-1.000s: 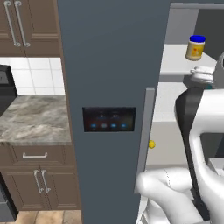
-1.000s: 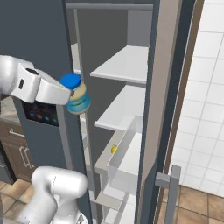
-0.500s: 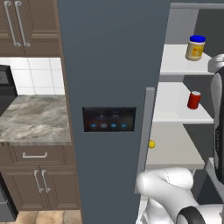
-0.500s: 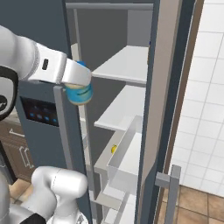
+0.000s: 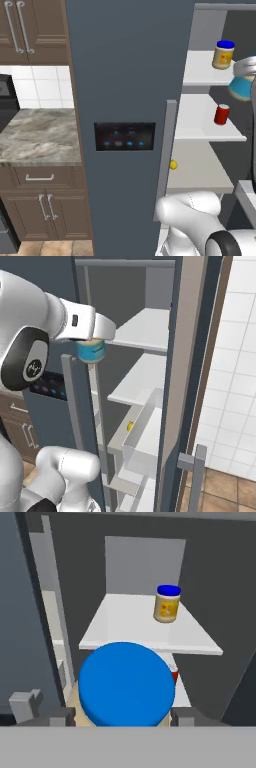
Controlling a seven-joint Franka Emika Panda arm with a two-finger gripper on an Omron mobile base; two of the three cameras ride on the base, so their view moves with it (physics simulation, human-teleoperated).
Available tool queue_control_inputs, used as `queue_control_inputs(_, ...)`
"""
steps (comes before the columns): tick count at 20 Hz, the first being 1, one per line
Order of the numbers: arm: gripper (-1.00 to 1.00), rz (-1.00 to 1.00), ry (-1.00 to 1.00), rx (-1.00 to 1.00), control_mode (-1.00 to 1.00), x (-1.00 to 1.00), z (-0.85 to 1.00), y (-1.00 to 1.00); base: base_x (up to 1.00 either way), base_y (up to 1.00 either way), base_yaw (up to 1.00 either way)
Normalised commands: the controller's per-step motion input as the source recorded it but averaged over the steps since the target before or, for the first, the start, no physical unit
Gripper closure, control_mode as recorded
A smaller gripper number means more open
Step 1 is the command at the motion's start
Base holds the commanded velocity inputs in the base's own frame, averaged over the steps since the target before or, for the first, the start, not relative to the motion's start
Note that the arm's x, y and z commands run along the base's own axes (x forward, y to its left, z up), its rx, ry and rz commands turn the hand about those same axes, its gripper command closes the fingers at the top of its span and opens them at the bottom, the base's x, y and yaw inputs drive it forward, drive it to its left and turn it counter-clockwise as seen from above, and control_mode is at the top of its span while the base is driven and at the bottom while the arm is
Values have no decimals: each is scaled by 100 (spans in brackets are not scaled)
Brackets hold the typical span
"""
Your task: Place the mayonnaise and mayonnaise from the counter to the top shelf of the fridge. If the existing items in the fridge are on the top shelf, move them to other shelves.
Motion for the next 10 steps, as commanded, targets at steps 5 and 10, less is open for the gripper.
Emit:
queue_control_inputs(5,100,16,-5,-2,-100,29,0,0,0,0,0)
queue_control_inputs(10,100,0,-3,0,-100,64,0,-3,0,0,0)
